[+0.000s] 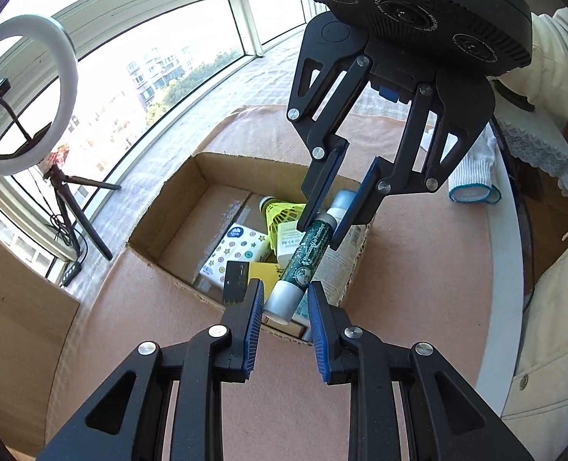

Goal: Organize objects
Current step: 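Carry the glue stick into the box and open the right gripper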

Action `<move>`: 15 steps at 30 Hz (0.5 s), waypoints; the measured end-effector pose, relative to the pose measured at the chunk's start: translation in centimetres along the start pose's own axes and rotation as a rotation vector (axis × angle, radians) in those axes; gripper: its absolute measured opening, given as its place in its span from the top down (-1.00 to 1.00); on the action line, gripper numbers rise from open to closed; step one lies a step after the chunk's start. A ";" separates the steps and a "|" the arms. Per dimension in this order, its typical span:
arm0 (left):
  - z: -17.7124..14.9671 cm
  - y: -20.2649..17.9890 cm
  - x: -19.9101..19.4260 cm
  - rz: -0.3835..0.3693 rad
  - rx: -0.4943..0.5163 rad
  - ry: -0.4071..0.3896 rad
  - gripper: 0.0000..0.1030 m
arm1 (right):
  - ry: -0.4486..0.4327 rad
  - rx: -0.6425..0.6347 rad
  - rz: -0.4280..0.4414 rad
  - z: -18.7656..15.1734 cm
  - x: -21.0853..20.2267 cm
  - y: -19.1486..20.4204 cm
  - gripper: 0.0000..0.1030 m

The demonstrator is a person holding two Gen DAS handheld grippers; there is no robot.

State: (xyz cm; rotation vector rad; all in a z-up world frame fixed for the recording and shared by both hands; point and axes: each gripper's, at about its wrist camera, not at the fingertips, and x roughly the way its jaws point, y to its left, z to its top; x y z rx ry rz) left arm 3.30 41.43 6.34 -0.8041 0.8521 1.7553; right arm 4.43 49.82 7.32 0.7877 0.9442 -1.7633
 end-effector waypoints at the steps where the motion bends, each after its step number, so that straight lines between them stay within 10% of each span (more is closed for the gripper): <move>1: 0.7 0.1 0.5 -0.003 0.008 0.001 0.51 | -0.001 0.011 -0.007 -0.6 -0.2 -0.3 0.73; 10: 3.5 0.7 3.4 -0.010 0.006 0.017 0.48 | -0.012 0.065 -0.073 -3.4 -0.7 -1.8 0.71; 15: 2.9 0.6 5.1 0.133 -0.036 0.069 -0.49 | 0.004 0.144 -0.112 -4.5 -0.3 -2.3 0.18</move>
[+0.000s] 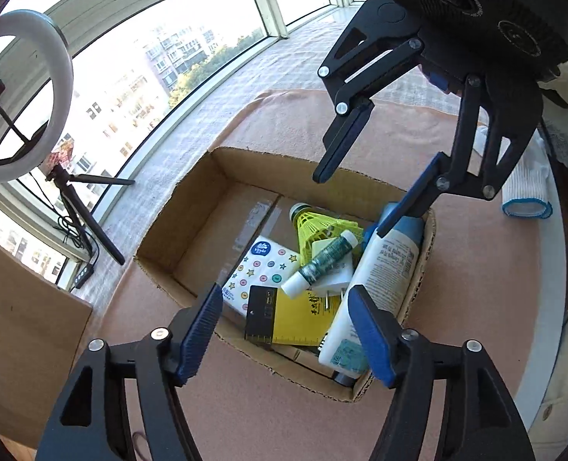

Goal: Organize objects
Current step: 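Carry the glue stick into the box and open the right gripper, then withdraw the right gripper and move it to the white eraser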

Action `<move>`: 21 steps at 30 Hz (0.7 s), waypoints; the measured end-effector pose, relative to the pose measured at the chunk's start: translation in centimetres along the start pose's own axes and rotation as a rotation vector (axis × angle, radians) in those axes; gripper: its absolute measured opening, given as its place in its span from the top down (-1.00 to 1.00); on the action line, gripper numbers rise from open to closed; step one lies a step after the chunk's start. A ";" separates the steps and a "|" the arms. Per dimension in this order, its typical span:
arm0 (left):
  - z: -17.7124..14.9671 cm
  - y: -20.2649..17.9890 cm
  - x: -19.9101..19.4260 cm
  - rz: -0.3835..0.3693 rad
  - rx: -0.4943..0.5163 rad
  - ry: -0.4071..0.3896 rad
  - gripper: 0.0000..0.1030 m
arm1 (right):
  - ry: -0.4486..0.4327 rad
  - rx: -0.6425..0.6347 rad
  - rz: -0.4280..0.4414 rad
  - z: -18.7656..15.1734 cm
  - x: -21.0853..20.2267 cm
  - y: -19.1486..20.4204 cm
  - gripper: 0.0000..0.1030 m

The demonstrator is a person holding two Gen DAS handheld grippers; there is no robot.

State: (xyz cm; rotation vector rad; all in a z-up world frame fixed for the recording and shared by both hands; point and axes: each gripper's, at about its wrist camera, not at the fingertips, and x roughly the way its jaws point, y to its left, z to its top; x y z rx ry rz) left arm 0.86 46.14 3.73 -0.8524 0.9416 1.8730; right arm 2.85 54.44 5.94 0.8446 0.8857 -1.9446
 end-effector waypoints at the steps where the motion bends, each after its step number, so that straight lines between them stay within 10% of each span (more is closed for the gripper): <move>1: -0.4 0.1 0.0 0.013 -0.015 -0.001 -0.57 | -0.014 0.023 -0.001 0.0 -0.3 -0.1 0.14; 21: -15.8 3.0 -5.1 0.086 -0.303 0.043 -0.75 | 0.004 0.075 -0.059 7.5 3.4 2.2 -0.01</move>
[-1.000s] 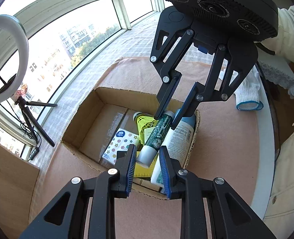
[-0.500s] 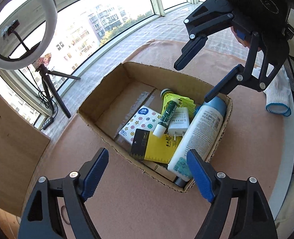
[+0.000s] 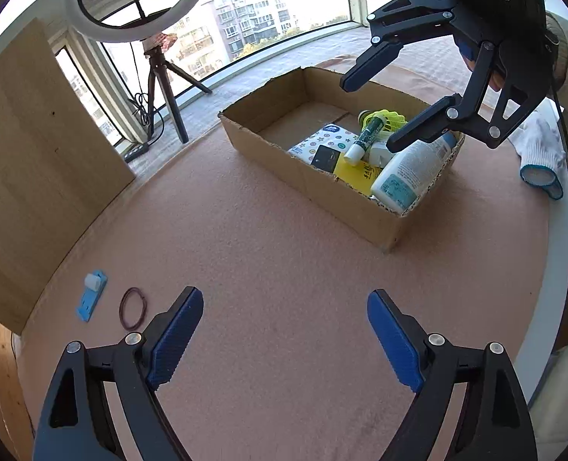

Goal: Organize objects
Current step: 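Withdraw the right gripper and move it to the white eraser, then close the right gripper on the white eraser and lift it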

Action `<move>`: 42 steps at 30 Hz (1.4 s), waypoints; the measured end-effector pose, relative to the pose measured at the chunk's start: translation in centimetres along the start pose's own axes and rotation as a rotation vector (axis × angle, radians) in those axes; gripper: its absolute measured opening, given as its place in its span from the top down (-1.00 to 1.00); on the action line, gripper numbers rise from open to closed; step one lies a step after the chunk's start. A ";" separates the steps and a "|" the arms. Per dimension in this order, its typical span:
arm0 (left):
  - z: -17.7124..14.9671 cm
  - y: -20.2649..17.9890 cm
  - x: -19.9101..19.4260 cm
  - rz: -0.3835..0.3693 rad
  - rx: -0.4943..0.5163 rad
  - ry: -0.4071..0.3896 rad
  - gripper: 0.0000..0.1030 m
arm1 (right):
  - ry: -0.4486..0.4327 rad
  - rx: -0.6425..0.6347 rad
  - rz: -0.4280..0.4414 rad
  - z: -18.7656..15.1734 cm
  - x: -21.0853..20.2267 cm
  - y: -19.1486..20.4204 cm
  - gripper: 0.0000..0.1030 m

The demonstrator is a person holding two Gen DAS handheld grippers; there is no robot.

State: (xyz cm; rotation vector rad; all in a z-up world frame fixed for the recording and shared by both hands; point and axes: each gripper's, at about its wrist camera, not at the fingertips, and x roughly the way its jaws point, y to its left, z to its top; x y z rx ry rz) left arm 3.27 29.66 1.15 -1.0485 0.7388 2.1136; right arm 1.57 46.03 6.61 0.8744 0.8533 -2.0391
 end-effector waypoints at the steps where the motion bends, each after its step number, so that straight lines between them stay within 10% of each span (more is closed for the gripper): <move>1: -0.7 0.4 -0.4 0.006 -0.010 -0.004 -0.75 | 0.001 -0.009 0.000 0.7 0.3 0.3 -0.02; 19: -13.5 10.2 -7.8 0.147 -0.320 -0.015 -0.81 | 0.028 -0.128 0.015 14.7 7.9 8.0 -0.23; 30: -19.0 19.9 -14.9 0.272 -0.722 0.001 -0.89 | 0.091 0.260 -0.117 22.3 17.7 5.2 -0.45; 42: -21.9 22.4 -15.9 0.310 -0.771 0.006 -0.90 | 0.122 0.471 -0.192 24.7 27.4 -0.1 -0.32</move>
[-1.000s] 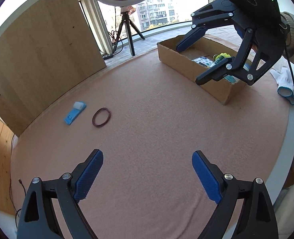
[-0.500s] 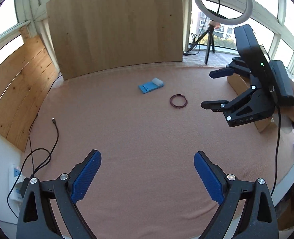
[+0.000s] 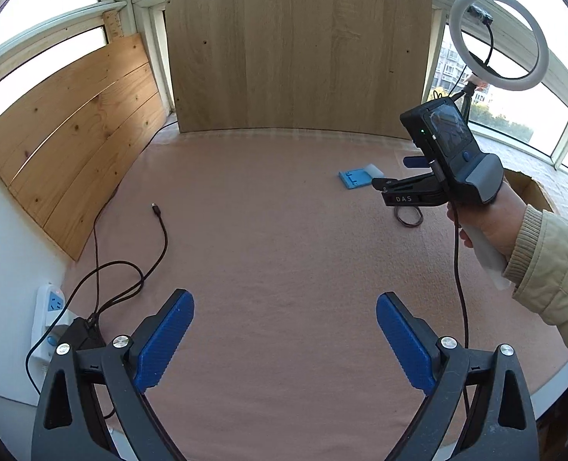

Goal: Organize objects
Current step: 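Close the right gripper on the white eraser and lift it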

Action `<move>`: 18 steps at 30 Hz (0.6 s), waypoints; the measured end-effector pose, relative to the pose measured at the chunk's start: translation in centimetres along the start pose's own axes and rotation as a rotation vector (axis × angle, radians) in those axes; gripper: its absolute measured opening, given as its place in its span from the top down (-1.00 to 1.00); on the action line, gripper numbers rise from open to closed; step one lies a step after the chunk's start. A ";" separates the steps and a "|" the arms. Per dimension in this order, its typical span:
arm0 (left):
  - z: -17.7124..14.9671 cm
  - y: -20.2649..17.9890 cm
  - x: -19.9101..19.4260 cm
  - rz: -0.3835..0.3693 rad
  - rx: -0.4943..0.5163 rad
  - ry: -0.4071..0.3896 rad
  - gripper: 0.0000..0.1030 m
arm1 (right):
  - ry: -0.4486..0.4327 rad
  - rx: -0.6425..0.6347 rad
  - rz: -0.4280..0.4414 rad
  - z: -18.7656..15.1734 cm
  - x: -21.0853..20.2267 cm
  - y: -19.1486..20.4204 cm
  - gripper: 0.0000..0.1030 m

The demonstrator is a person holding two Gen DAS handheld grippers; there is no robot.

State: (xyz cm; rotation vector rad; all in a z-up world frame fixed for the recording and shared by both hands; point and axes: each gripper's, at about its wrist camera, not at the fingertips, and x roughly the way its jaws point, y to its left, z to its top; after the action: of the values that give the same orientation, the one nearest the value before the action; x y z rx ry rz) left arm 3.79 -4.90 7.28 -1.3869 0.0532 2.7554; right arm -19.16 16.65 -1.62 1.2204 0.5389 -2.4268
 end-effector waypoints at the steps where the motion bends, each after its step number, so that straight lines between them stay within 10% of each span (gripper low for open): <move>1: 0.0 0.2 0.3 0.001 -0.003 0.004 -0.90 | 0.006 0.013 0.008 0.1 0.6 -0.2 -0.23; 9: -0.9 0.3 1.1 0.013 -0.014 0.036 -0.90 | 0.022 0.049 0.035 -0.1 3.2 -0.8 0.70; 18: -2.1 0.2 3.5 -0.004 -0.039 0.082 -0.90 | 0.006 0.069 0.062 -1.3 2.3 -1.6 0.97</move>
State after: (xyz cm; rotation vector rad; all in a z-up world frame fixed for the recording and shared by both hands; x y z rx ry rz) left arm 3.32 -5.11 3.21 -1.5071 -0.0001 2.7101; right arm -20.35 18.36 -3.95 1.2532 0.4165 -2.4087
